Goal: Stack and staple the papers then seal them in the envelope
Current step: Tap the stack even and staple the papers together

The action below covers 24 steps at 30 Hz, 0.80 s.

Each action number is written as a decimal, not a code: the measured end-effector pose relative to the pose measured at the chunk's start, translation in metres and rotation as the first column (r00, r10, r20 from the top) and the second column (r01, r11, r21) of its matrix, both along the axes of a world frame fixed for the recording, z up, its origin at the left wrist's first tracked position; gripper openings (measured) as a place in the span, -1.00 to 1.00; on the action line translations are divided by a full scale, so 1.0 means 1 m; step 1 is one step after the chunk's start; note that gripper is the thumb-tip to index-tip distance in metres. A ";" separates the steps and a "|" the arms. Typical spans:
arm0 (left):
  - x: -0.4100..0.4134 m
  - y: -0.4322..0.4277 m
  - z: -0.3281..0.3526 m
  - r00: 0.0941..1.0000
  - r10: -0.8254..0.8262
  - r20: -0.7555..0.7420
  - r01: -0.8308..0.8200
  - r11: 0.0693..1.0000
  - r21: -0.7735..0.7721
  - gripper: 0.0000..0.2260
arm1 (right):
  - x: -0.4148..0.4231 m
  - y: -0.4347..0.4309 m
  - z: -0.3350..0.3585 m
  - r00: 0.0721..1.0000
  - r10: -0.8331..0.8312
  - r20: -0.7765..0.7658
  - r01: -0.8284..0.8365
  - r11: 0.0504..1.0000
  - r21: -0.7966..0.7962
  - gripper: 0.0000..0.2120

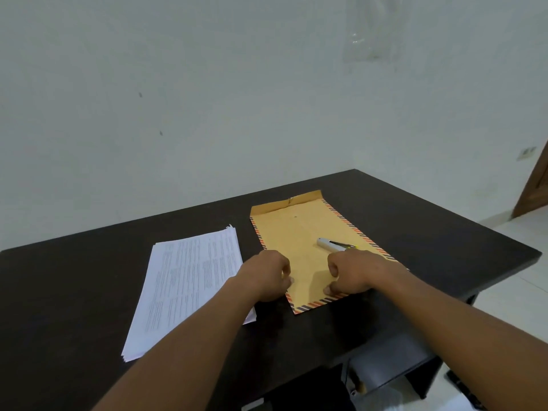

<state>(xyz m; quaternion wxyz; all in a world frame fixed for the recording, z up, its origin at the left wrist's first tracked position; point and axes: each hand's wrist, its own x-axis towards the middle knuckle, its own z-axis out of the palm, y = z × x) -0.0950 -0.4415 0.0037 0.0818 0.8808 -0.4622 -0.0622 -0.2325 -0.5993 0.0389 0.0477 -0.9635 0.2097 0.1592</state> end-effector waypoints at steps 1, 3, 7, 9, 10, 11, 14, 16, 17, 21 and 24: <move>0.000 -0.001 0.000 1.000 0.001 0.001 -0.001 1.000 -0.002 -0.74 | -0.001 -0.001 0.001 1.000 -0.004 0.006 0.004 1.000 0.012 -0.54; 0.001 -0.003 0.000 1.000 0.001 -0.007 -0.001 1.000 -0.004 -0.74 | -0.001 -0.003 0.000 1.000 -0.013 0.021 0.012 0.999 0.041 -0.57; 0.005 -0.004 0.001 0.999 -0.004 -0.037 0.004 1.000 -0.007 -0.74 | 0.005 -0.006 0.003 0.998 -0.032 0.047 0.029 0.997 0.072 -0.64; 0.007 -0.003 0.003 0.999 -0.006 -0.051 0.005 1.000 -0.010 -0.74 | 0.011 -0.008 0.006 0.998 -0.034 0.055 0.029 0.996 0.084 -0.65; 0.007 -0.003 0.003 0.998 -0.008 -0.058 0.008 1.000 -0.012 -0.74 | 0.014 -0.009 0.007 0.998 -0.034 0.058 0.029 0.995 0.095 -0.65; 0.007 -0.002 0.004 0.998 -0.012 -0.063 0.012 1.000 -0.012 -0.74 | 0.017 -0.010 0.007 0.997 -0.034 0.062 0.027 0.994 0.107 -0.66; 0.003 -0.001 0.005 0.998 -0.030 -0.053 0.029 0.999 -0.018 -0.74 | 0.023 -0.008 0.005 0.998 -0.026 0.055 0.019 0.993 0.119 -0.65; 0.001 0.000 0.004 0.998 -0.032 -0.044 0.031 0.999 -0.027 -0.75 | 0.023 -0.005 0.004 0.998 -0.027 0.051 0.020 0.992 0.121 -0.63; 0.001 0.001 0.003 0.998 -0.031 -0.046 0.030 0.999 -0.030 -0.76 | 0.023 -0.004 0.005 0.998 -0.028 0.050 0.022 0.992 0.121 -0.63; 0.001 0.003 0.003 0.998 -0.028 -0.058 0.026 0.999 -0.037 -0.75 | 0.021 -0.002 0.005 0.999 -0.013 0.040 0.009 0.995 0.095 -0.60; 0.002 0.007 0.006 0.997 -0.015 -0.081 0.010 0.998 -0.070 -0.73 | 0.025 0.000 0.006 0.998 -0.006 0.058 0.002 0.997 0.079 -0.61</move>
